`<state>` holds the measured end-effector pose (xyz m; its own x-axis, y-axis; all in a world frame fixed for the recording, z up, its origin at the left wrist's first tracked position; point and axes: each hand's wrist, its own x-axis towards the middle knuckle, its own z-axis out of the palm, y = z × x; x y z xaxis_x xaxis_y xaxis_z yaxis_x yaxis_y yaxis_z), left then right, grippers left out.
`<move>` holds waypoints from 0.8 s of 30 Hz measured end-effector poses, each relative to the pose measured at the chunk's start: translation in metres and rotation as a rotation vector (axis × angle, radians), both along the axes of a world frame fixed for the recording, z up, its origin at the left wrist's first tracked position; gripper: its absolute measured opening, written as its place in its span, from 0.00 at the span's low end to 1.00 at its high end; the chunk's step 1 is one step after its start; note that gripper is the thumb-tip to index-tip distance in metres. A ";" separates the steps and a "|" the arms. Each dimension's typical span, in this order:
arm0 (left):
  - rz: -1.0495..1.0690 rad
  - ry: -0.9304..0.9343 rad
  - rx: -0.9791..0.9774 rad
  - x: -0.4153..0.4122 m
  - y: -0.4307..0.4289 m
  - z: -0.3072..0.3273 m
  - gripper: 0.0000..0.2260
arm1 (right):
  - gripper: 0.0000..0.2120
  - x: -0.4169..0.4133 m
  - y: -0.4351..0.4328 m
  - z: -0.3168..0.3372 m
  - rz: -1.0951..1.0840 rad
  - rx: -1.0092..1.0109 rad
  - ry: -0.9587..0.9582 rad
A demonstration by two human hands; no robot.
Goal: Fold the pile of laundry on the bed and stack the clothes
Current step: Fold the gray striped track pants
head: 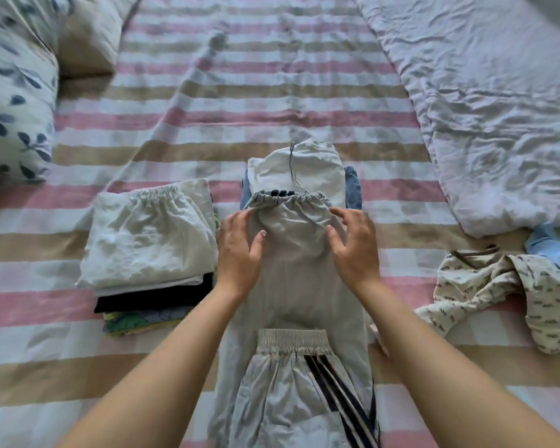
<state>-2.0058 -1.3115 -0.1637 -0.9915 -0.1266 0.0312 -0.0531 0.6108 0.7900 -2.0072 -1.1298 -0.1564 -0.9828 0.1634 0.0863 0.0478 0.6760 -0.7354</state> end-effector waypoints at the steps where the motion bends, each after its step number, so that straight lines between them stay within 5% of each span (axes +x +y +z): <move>1: 0.023 -0.052 -0.018 -0.019 -0.001 -0.004 0.21 | 0.17 -0.019 0.001 -0.002 0.006 0.050 -0.040; 5: 0.003 -0.260 -0.037 -0.070 -0.006 -0.024 0.19 | 0.20 -0.063 0.005 -0.018 0.072 0.117 -0.199; 14: 0.066 -0.345 0.074 -0.087 -0.014 -0.039 0.09 | 0.15 -0.093 0.008 -0.033 0.105 0.142 -0.430; 24: -0.185 -0.184 0.394 0.006 -0.044 0.044 0.09 | 0.08 0.003 0.019 0.045 0.173 -0.207 -0.218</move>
